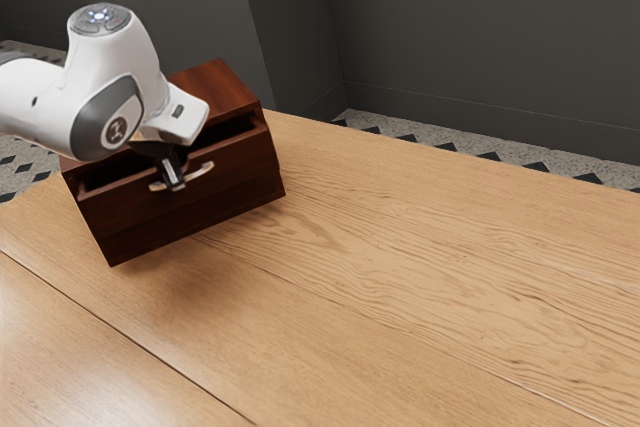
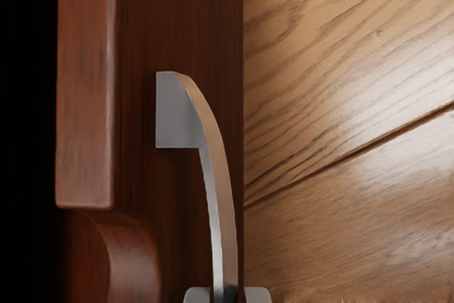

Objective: Pull the drawer handle with one arm to open the drawer

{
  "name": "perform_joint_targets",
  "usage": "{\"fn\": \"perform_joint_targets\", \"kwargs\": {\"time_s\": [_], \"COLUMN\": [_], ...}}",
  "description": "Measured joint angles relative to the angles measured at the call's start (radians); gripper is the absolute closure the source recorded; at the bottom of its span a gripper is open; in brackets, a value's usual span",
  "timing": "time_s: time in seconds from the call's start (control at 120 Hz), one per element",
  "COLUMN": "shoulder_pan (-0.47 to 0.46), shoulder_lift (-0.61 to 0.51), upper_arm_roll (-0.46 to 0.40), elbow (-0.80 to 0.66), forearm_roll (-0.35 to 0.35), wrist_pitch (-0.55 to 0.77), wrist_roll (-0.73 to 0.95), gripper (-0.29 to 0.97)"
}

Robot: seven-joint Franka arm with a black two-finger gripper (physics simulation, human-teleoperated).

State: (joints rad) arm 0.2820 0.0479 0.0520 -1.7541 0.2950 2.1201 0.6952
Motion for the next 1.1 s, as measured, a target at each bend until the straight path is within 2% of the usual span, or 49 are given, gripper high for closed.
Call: {"fn": "perform_joint_targets", "kwargs": {"time_s": [0.475, 0.8, 0.992, 1.067, 1.1], "shoulder_pan": [-0.028, 0.000, 0.026, 0.026, 0.027], "shoulder_lift": [-0.115, -0.197, -0.321, -0.378, -0.389], "upper_arm_roll": [-0.028, -0.063, -0.079, -0.086, -0.085], "elbow": [-0.134, -0.205, -0.255, -0.240, -0.199], "forearm_roll": [-0.005, -0.028, -0.027, -0.027, -0.048], "wrist_pitch": [0.007, 0.004, -0.003, -0.048, -0.104], "wrist_roll": [0.001, 0.006, 0.005, 0.007, 0.014], "gripper": [0.73, 0.69, 0.72, 0.66, 0.60]}}
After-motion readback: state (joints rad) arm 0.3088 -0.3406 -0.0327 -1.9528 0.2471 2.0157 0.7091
